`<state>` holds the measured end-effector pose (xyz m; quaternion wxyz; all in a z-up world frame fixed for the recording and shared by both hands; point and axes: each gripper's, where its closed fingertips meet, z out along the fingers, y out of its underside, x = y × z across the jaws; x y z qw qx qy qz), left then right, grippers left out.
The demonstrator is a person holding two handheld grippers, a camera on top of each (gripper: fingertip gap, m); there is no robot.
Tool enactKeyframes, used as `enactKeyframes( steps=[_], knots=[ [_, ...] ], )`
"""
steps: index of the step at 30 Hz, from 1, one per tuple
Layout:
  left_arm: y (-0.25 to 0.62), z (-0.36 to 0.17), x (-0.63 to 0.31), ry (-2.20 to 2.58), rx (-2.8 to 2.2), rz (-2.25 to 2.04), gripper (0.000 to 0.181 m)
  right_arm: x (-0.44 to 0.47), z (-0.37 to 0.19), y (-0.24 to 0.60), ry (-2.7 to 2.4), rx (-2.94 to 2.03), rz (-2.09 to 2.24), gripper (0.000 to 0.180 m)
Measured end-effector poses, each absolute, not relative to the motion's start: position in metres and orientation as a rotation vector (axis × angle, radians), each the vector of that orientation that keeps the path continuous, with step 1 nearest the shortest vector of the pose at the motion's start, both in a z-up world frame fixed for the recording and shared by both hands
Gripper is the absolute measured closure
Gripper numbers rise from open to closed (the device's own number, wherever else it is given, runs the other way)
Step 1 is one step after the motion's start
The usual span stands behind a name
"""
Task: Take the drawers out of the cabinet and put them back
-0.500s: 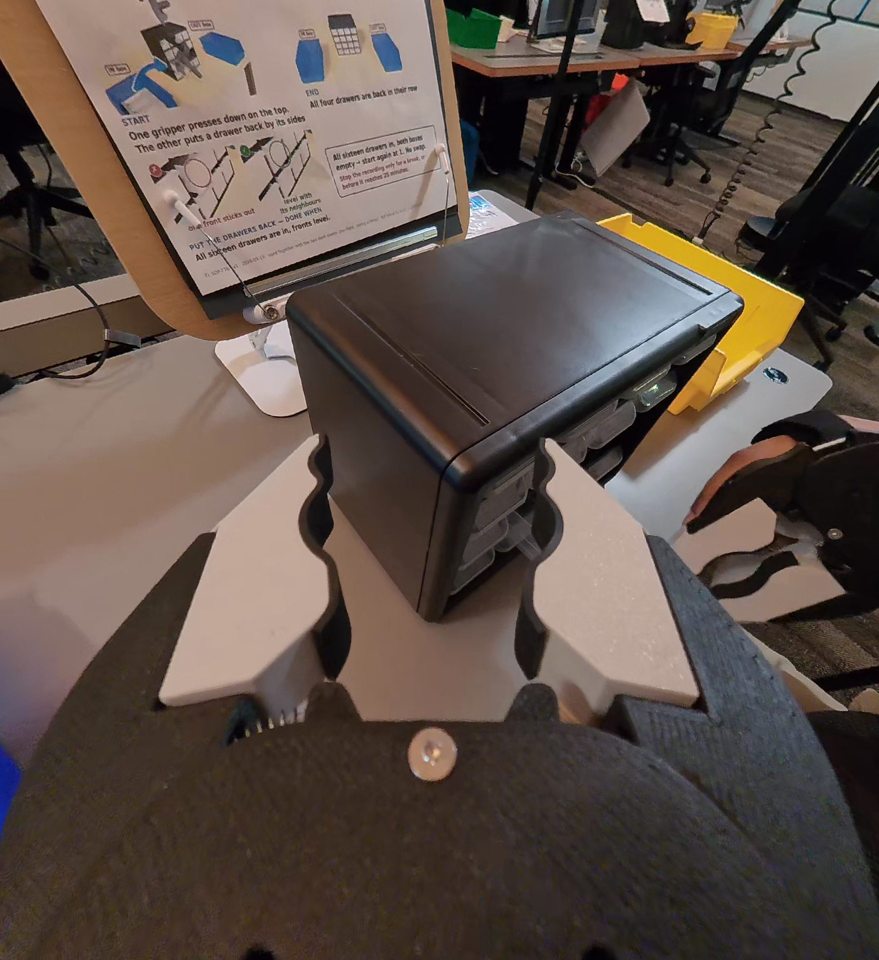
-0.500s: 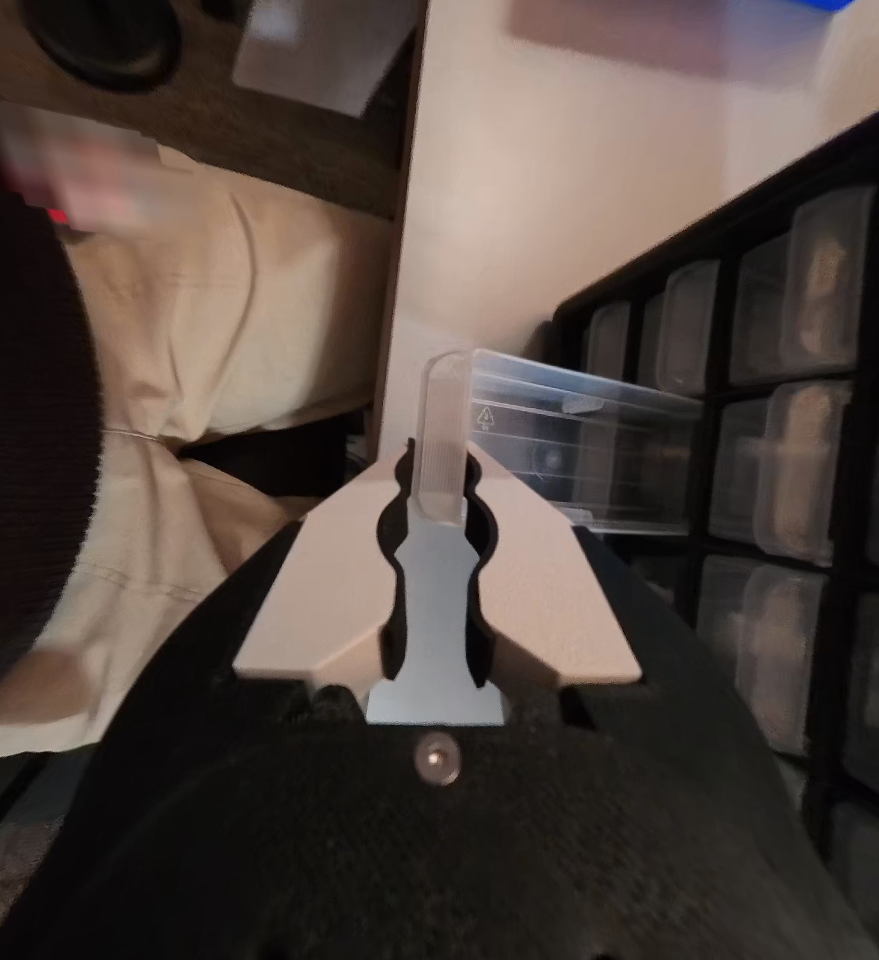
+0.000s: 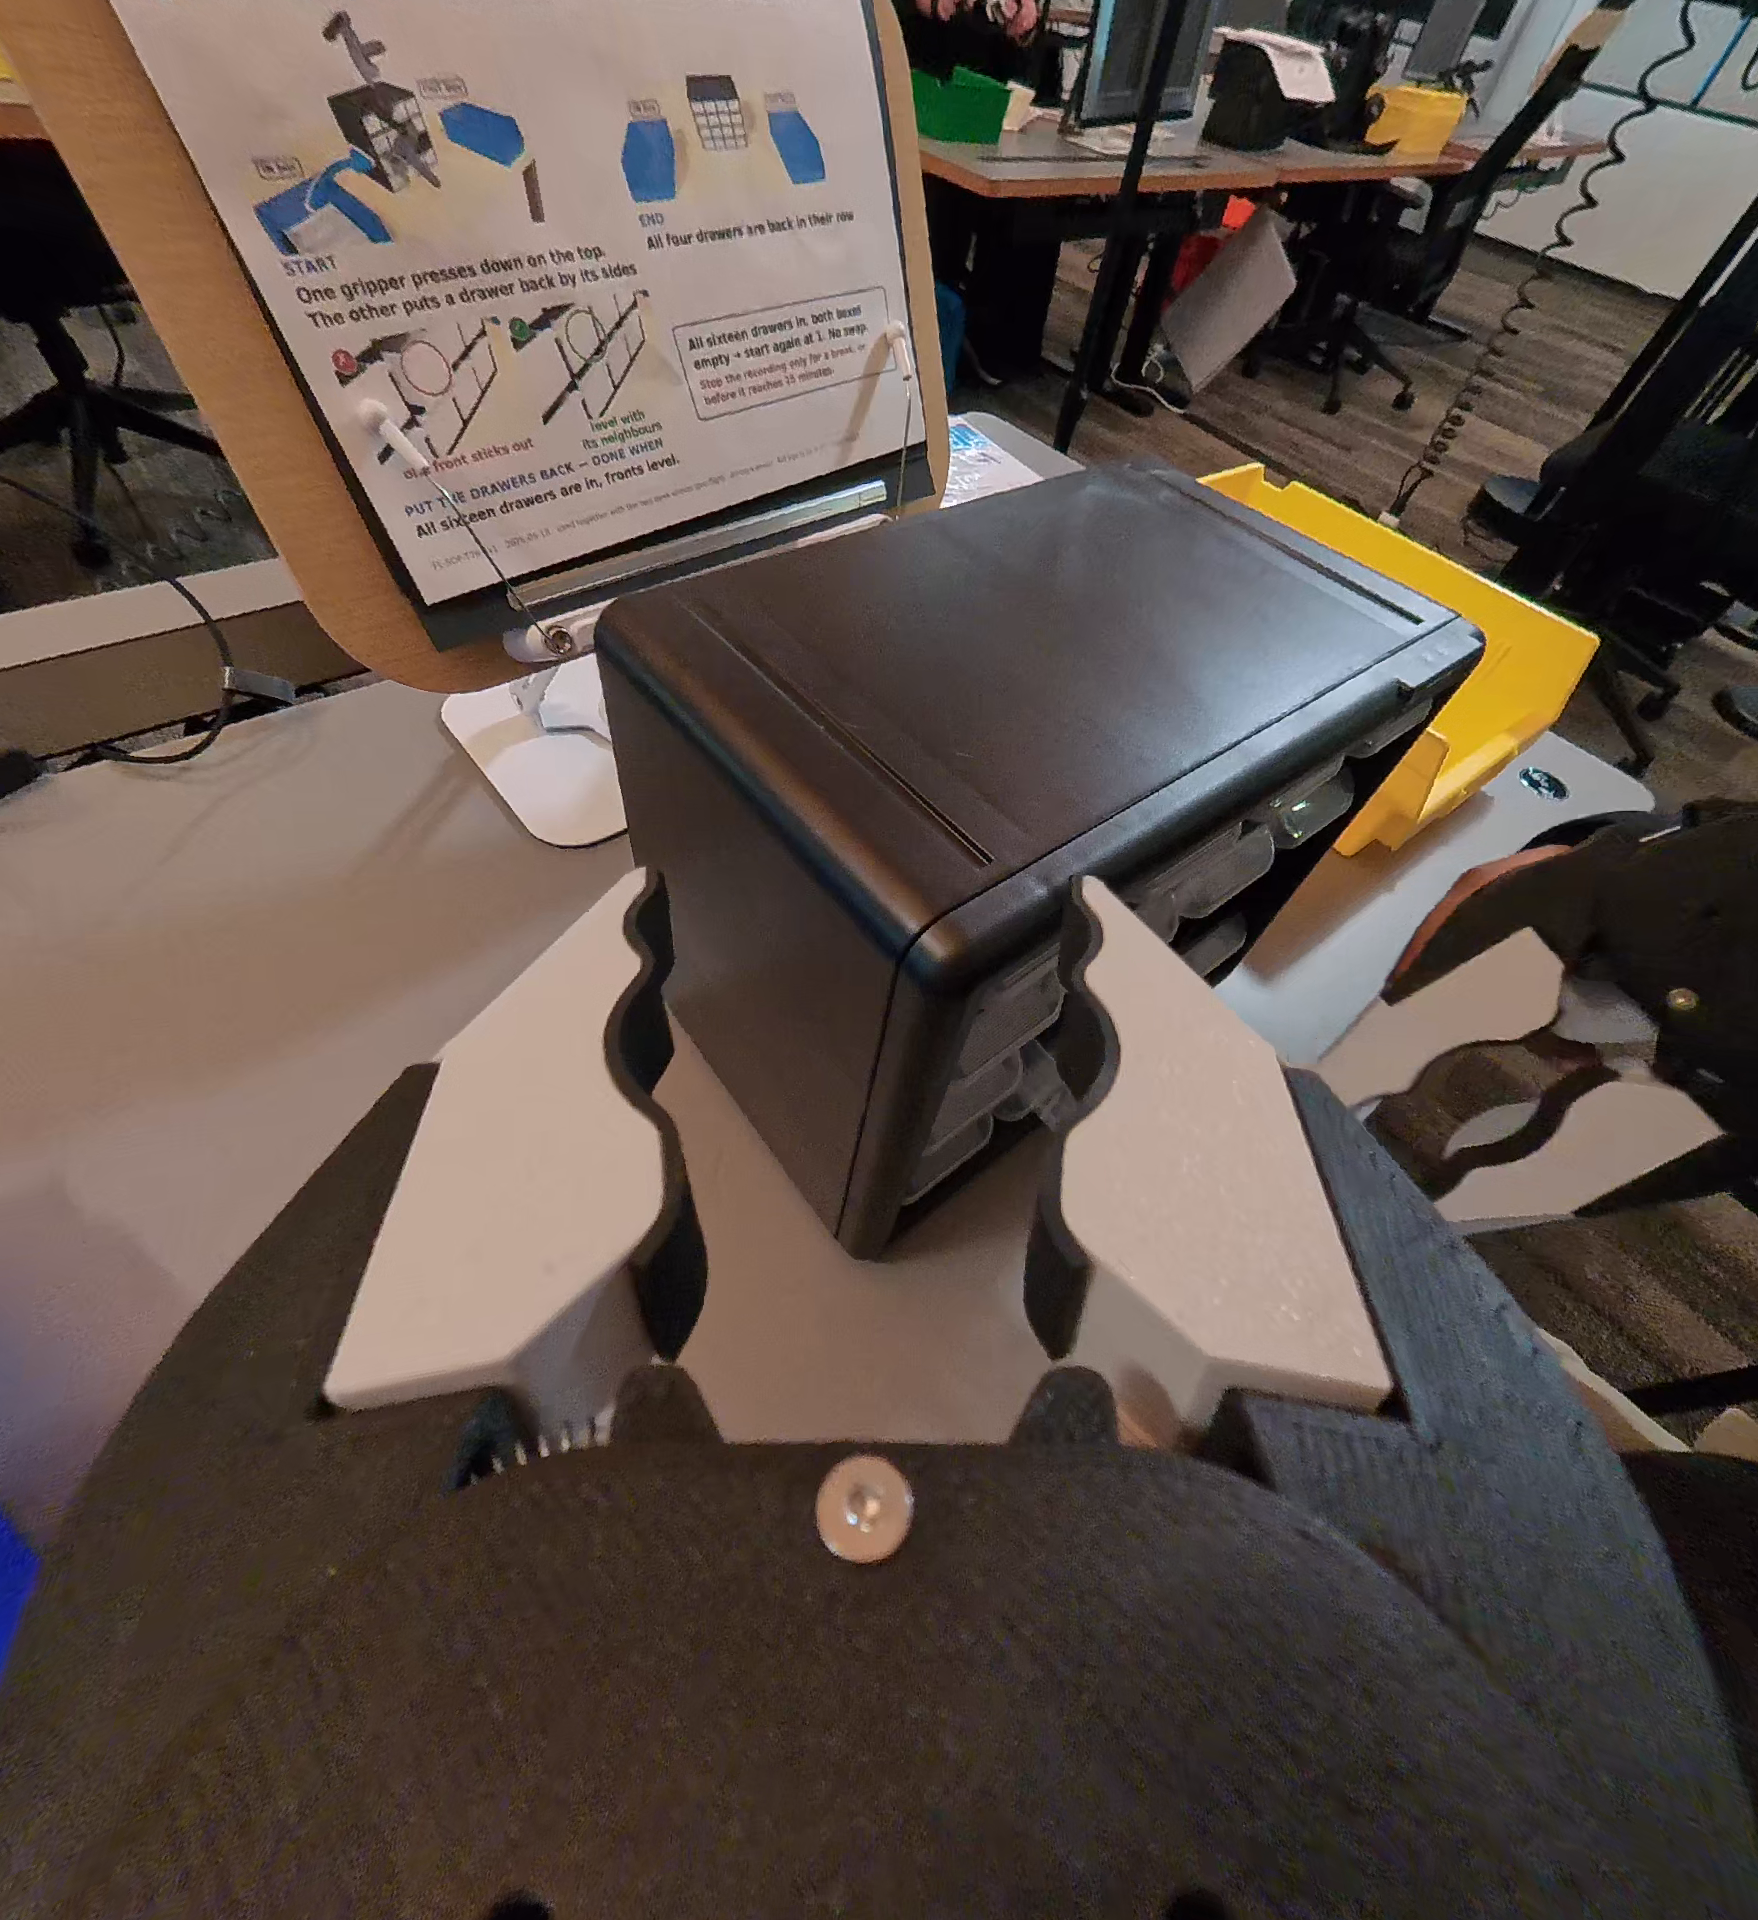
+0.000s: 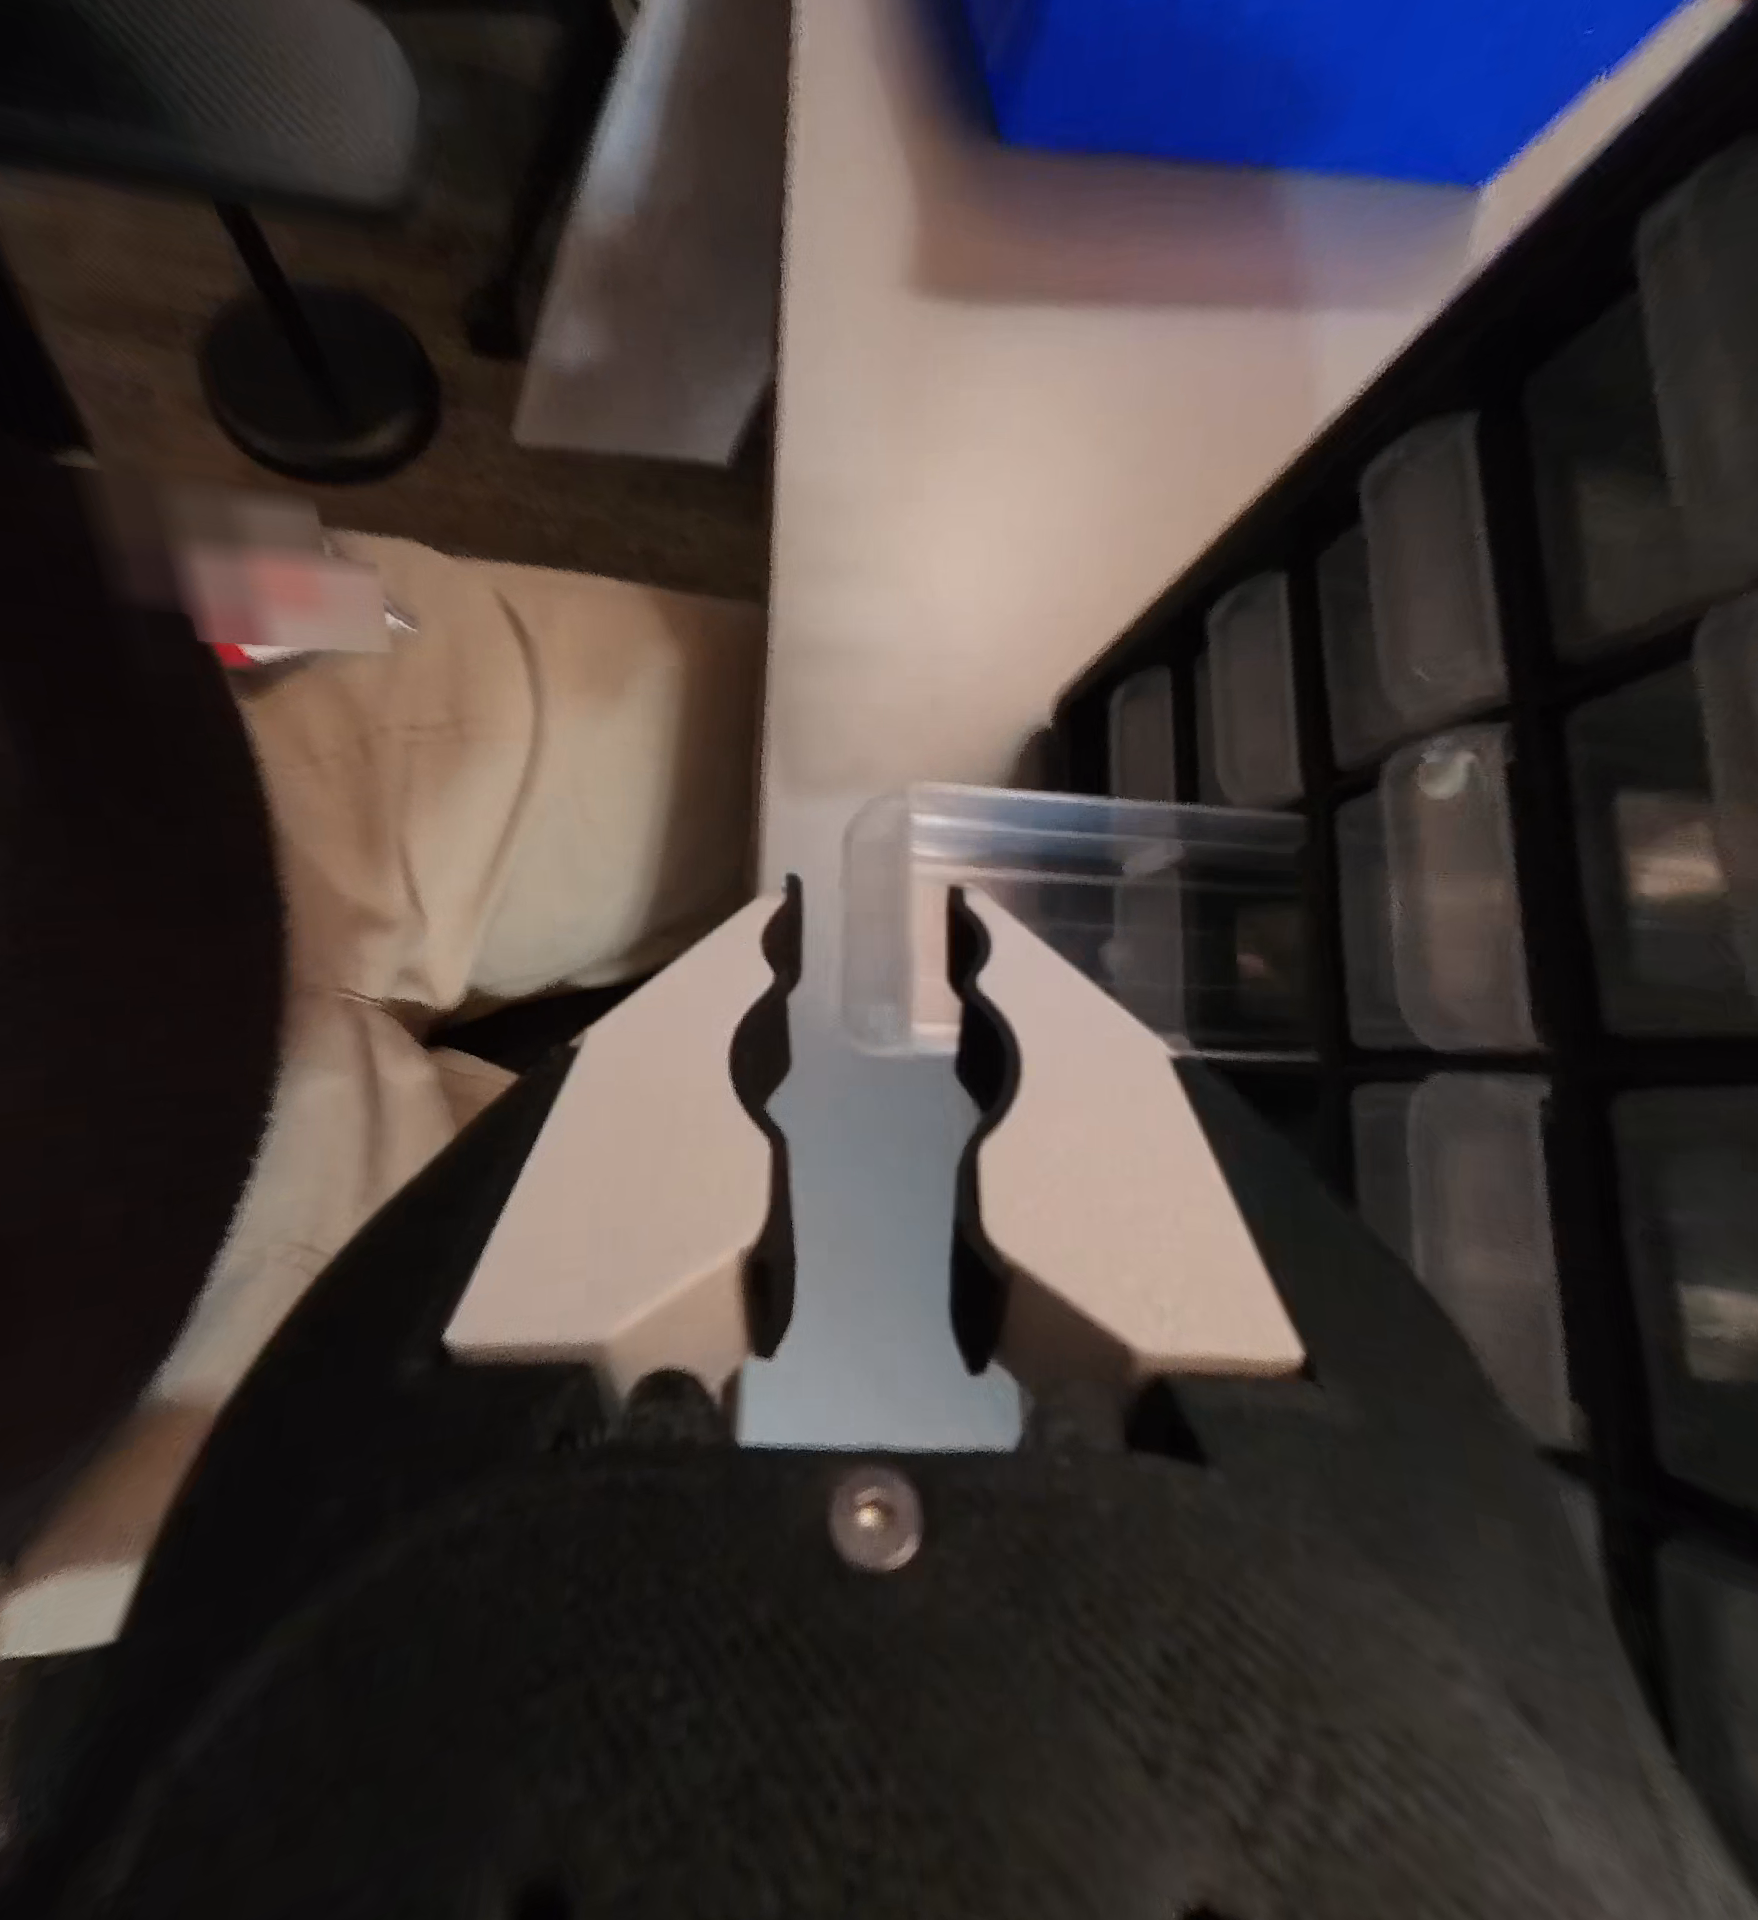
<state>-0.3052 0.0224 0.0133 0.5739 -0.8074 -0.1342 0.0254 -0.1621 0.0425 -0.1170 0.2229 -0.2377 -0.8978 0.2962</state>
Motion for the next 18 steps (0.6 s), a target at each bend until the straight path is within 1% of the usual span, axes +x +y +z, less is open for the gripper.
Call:
enactKeyframes(
  steps=[3,4,7,13,18],
  knots=[
    [0.021,0.017,-0.306,-0.318,-1.874,0.065,0.109,-0.143,-0.107,0.022,-2.563,-0.622,1.007,0.176],
    [0.021,0.019,-0.307,-0.32,-1.865,0.069,0.111,-0.139,-0.108,0.019,-2.591,-0.612,1.029,0.18],
    [0.02,0.023,-0.31,-0.332,-1.834,0.063,0.115,-0.139,-0.119,0.022,-2.627,-0.622,0.963,0.18],
    [0.021,0.018,-0.314,-0.355,-1.832,0.037,0.115,-0.147,-0.141,0.03,-2.651,-0.673,0.872,0.18],
    [0.021,0.018,-0.313,-0.35,-1.837,0.037,0.115,-0.149,-0.147,0.028,-2.658,-0.674,0.846,0.18]
  ],
)
